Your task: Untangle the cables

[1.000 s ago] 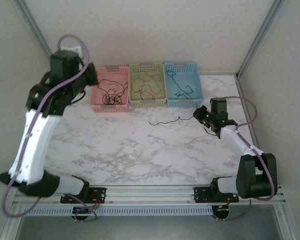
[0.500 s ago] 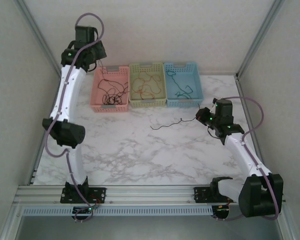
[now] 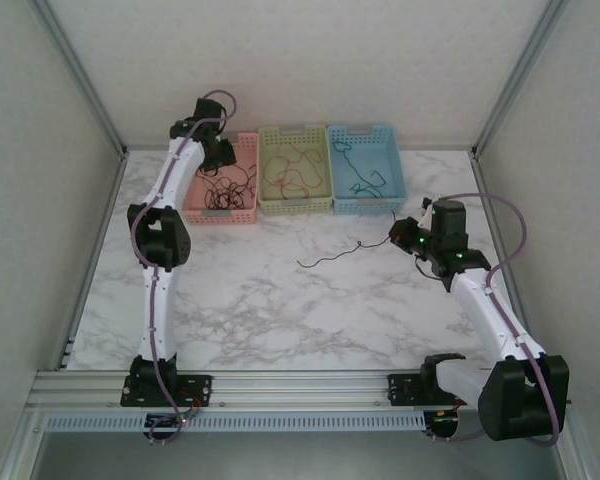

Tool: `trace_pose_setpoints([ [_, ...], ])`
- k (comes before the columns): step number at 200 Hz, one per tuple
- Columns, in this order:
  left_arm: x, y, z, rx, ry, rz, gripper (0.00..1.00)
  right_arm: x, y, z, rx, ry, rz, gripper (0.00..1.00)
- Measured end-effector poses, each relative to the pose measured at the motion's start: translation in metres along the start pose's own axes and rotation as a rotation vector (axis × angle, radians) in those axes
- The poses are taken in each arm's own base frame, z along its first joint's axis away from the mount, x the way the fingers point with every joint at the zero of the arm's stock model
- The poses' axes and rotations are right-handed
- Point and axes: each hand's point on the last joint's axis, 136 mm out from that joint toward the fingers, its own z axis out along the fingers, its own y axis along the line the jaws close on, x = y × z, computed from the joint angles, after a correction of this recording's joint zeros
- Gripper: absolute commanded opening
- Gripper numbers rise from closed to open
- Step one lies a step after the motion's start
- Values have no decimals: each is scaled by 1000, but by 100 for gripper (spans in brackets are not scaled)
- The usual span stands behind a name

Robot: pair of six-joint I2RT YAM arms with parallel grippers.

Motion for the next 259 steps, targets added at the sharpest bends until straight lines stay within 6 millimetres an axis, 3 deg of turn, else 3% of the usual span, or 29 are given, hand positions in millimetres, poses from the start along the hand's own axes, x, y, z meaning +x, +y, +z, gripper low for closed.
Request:
trace_pose_setpoints([
  [22,8,-3,-10,32,20,-14,72,-6,24,-2,-44,-4,-34,0],
  [48,7,-10,-60,100,-17,-25,74,-24,78,10,-118,-5,-106,0],
  [69,0,-14,-132,169,-120,-32,76,-39,125,35,-161,-9,-162,0],
  [87,4,-11,-200,231,-236,-34,79,-50,167,70,-185,-3,-217,0],
  [105,26,2,-257,278,-328,-42,80,-63,206,110,-209,-21,-260,0],
  [118,45,12,-280,298,-363,-49,80,-71,230,140,-220,-38,-286,0],
  [141,85,31,-286,296,-354,-61,82,-78,262,193,-238,-63,-322,0],
  [175,143,57,-263,258,-265,-80,83,-70,287,259,-263,-67,-369,0],
  [188,158,64,-264,250,-250,-81,83,-54,285,283,-270,-50,-383,0],
  [222,171,70,-277,260,-269,-79,83,-12,265,322,-252,30,-393,0],
  [243,172,71,-278,260,-270,-76,84,4,263,332,-268,58,-398,19],
  [259,175,72,-274,254,-259,-77,84,11,269,335,-299,64,-413,44],
])
